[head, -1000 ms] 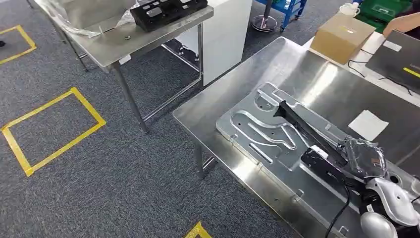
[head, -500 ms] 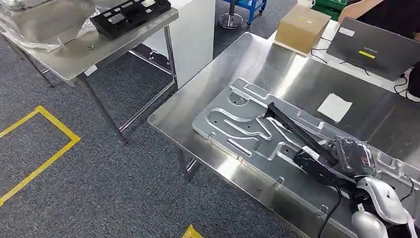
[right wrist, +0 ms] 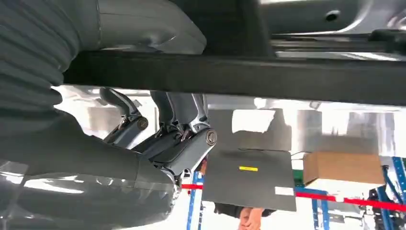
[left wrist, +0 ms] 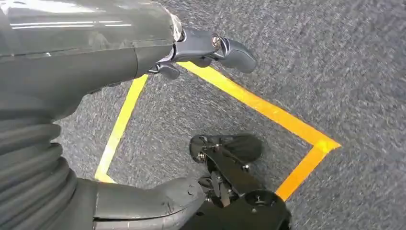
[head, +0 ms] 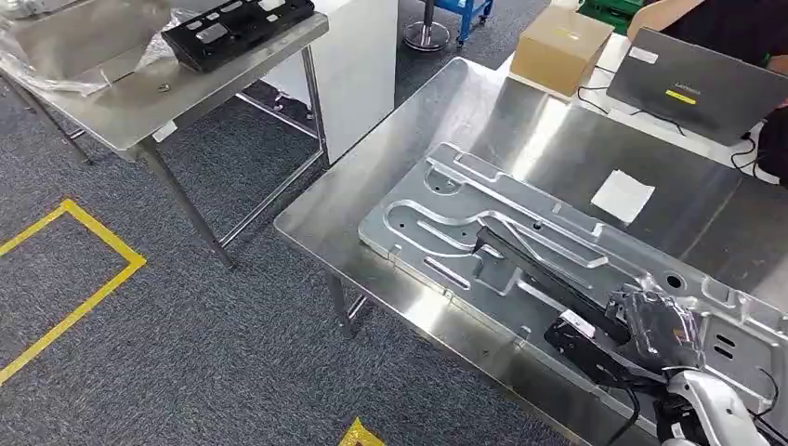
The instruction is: Take the parts from the cabinet and place them on the table.
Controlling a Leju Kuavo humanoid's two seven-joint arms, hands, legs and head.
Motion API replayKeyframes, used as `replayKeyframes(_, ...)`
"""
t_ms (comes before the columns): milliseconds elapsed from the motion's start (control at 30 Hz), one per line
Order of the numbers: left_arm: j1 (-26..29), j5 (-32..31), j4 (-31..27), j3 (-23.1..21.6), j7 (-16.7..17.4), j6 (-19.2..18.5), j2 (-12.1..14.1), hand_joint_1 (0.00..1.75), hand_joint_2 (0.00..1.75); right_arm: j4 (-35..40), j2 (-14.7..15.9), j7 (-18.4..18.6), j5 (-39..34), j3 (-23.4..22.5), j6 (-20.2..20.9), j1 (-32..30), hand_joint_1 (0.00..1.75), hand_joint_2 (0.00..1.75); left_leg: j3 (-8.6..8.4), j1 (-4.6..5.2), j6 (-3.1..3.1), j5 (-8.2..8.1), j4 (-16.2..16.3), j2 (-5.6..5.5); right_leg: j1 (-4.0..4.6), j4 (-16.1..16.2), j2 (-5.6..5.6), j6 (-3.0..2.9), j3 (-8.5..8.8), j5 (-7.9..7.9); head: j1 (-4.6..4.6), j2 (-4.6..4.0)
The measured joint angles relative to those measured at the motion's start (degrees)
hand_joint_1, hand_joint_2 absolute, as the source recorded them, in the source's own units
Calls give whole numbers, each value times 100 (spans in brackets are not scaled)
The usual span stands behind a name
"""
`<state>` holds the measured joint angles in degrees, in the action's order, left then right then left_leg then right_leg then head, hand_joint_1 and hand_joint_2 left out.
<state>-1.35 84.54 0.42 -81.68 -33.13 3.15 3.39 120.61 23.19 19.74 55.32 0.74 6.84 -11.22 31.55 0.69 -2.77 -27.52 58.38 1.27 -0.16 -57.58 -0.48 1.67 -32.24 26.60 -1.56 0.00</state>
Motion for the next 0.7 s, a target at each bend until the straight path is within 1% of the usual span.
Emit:
replayKeyframes(100,-2,0,0,-2,0,20,0,0,175,81,-70,-94,-138,-61,-241,-87,175,175,-15,-16,51,15,-22,10,11,-11,21,-37,-9,1,0,0)
replayKeyframes(200,6,0,0,-2,6,39,2,0,175,192,-127,-177,-511,-248,-411,-122,175,175,-20,-19,74,29,-45,10,14,-13,22,-57,-16,1,0,0)
replayKeyframes(300,11,2,0,-2,6,46,2,0,175,297,-133,-232,-857,-533,-451,-132,175,175,-21,-31,84,35,-55,10,15,-18,23,-76,-21,-1,0,0)
replayKeyframes(433,11,2,0,-2,6,46,0,0,175,363,-144,-249,-946,-771,-448,-145,175,175,-20,-31,97,42,-56,10,14,-26,22,-79,-23,0,-2,0)
replayKeyframes(700,11,2,0,-2,6,46,0,0,175,391,-160,-249,-960,-920,-448,-161,175,175,-19,-26,97,42,-52,11,26,-27,22,-81,-22,-2,-2,0)
